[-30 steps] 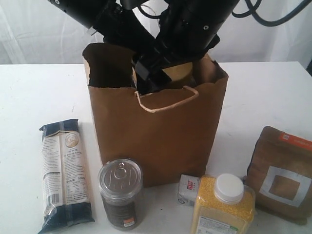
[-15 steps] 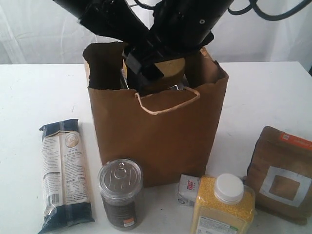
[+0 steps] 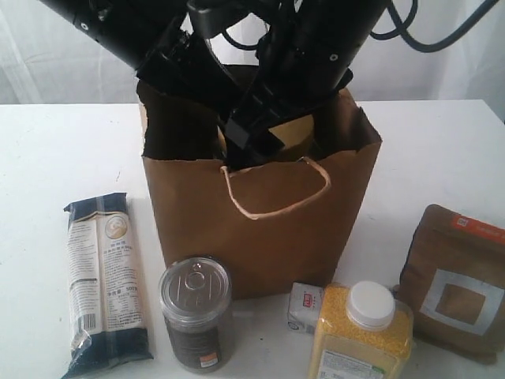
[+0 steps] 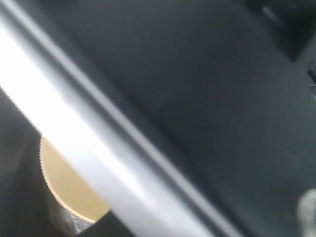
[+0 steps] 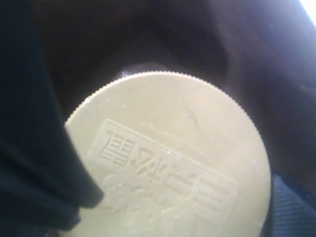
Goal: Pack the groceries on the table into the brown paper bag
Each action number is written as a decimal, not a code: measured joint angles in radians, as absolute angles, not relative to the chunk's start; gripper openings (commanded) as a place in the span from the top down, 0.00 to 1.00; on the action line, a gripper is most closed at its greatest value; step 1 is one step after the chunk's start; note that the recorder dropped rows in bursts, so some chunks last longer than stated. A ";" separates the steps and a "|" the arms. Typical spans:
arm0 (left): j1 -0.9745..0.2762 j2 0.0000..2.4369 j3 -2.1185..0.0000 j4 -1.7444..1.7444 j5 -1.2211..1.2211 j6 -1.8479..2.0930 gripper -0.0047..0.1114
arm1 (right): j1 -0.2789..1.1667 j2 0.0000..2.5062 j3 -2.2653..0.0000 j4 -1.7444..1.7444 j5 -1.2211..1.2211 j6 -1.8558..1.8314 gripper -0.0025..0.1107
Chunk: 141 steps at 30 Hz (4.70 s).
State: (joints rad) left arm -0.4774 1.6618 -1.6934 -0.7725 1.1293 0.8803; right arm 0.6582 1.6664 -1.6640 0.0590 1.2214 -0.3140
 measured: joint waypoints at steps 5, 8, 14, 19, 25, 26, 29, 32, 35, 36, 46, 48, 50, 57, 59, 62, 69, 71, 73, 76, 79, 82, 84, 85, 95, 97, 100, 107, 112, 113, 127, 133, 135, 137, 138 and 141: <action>-0.477 1.658 -1.756 -0.731 1.131 0.899 0.96 | 0.658 1.666 -1.672 0.094 1.194 -0.371 0.18; -0.479 1.652 -1.762 -0.707 1.131 0.903 0.96 | 0.658 1.666 -1.676 0.112 1.185 -0.408 0.18; -0.479 1.647 -1.720 -0.691 1.131 0.919 0.96 | 0.658 1.685 -1.676 0.119 1.195 -0.428 0.18; -0.477 1.637 -1.607 -0.696 1.129 0.940 0.96 | 0.658 1.706 -1.663 0.096 1.234 -0.452 0.18; -0.477 1.633 -1.592 -0.709 1.128 0.955 0.96 | 0.658 1.709 -1.663 0.087 1.236 -0.455 0.18; -0.477 1.633 -1.628 -0.710 1.130 0.958 0.96 | 0.658 1.697 -1.663 0.092 1.231 -0.455 0.18; -0.484 1.601 -1.731 -0.696 1.131 0.975 0.96 | 0.656 1.629 -1.664 0.111 1.190 -0.465 0.18; -0.484 1.567 -1.756 -0.682 1.131 0.977 0.96 | 0.658 1.589 -1.663 0.125 1.225 -0.517 0.18; -0.486 1.567 -1.770 -0.682 1.131 0.977 0.96 | 0.658 1.583 -1.663 0.126 1.225 -0.523 0.18; -0.486 1.567 -1.792 -0.684 1.131 0.977 0.96 | 0.658 1.583 -1.663 0.128 1.221 -0.523 0.18; -0.486 1.640 -1.727 -0.779 1.130 0.997 0.96 | 0.658 1.596 -1.718 0.118 1.216 -0.525 0.18; -0.486 1.622 -1.740 -0.757 1.131 0.999 0.96 | 0.658 1.596 -1.730 0.123 1.201 -0.525 0.18; -0.486 1.607 -1.758 -0.750 1.131 0.999 0.96 | 0.658 1.596 -1.734 0.128 1.188 -0.525 0.18; -0.486 1.588 -1.798 -0.730 1.131 1.001 0.96 | 0.658 1.605 -1.734 0.134 1.195 -0.525 0.18; -0.486 1.588 -1.799 -0.708 1.131 1.001 0.96 | 0.658 1.612 -1.734 0.138 1.195 -0.525 0.18; -0.486 1.603 -1.758 -0.708 1.129 0.997 0.96 | 0.658 1.620 -1.734 0.136 1.197 -0.525 0.18; -0.490 1.661 -1.723 -0.705 1.126 0.995 0.96 | 0.656 1.648 -1.743 0.093 1.254 -0.523 0.18; -0.493 1.638 -1.821 -0.655 1.132 0.959 0.96 | 0.658 1.627 -1.764 0.130 1.208 -0.523 0.18; -0.496 1.634 -1.873 -0.623 1.132 0.928 0.96 | 0.658 1.627 -1.764 0.133 1.202 -0.523 0.18; -0.496 1.664 -1.735 -0.684 1.111 0.924 0.96 | 0.660 1.631 -1.781 0.119 1.255 -0.525 0.18; -0.494 1.681 -1.690 -0.728 1.102 0.930 0.96 | 0.658 1.651 -1.784 0.087 1.305 -0.521 0.18; -0.493 1.665 -1.727 -0.692 1.100 0.932 0.96 | 0.658 1.652 -1.795 0.081 1.308 -0.523 0.18; -0.494 1.647 -1.769 -0.655 1.104 0.923 0.96 | 0.658 1.643 -1.810 0.097 1.284 -0.526 0.18; -0.494 1.639 -1.791 -0.640 1.111 0.912 0.96 | 0.660 1.639 -1.816 0.109 1.267 -0.529 0.18; -0.496 1.591 -1.840 -0.572 1.133 0.895 0.96 | 0.668 1.623 -1.832 0.156 1.226 -0.534 0.18; -0.496 1.589 -1.833 -0.572 1.133 0.892 0.96 | 0.668 1.623 -1.832 0.164 1.226 -0.534 0.18; -0.496 1.596 -1.783 -0.599 1.129 0.890 0.96 | 0.668 1.635 -1.832 0.179 1.253 -0.539 0.18; -0.502 1.631 -1.660 -0.617 1.075 0.881 0.96 | 0.659 1.668 -1.805 0.100 1.308 -0.545 0.18; -0.510 1.619 -1.712 -0.575 1.091 0.879 0.96 | 0.657 1.667 -1.811 0.112 1.308 -0.547 0.18; -0.511 1.615 -1.725 -0.564 1.100 0.877 0.96 | 0.659 1.667 -1.813 0.117 1.306 -0.549 0.18; -0.535 1.620 -1.785 -0.526 1.131 0.864 0.96 | 0.659 1.682 -1.828 0.188 1.297 -0.552 0.18; -0.543 1.689 -1.762 -0.572 1.090 0.876 0.96 | 0.642 1.697 -1.810 0.131 1.307 -0.541 0.18; -0.547 1.676 -1.818 -0.508 1.115 0.870 0.96 | 0.642 1.700 -1.813 0.148 1.307 -0.535 0.18; -0.557 1.642 -1.891 -0.445 1.133 0.868 0.96 | 0.650 1.678 -1.833 0.204 1.283 -0.541 0.18; -0.559 1.628 -1.902 -0.430 1.133 0.866 0.96 | 0.652 1.671 -1.837 0.228 1.271 -0.543 0.18; -0.564 1.620 -1.893 -0.396 1.133 0.836 0.96 | 0.652 1.671 -1.839 0.249 1.269 -0.545 0.18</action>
State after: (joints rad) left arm -0.5644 1.6196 -1.8932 -0.3964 1.1331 0.8356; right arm 0.6519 1.6710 -1.8389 0.2486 1.2693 -0.5454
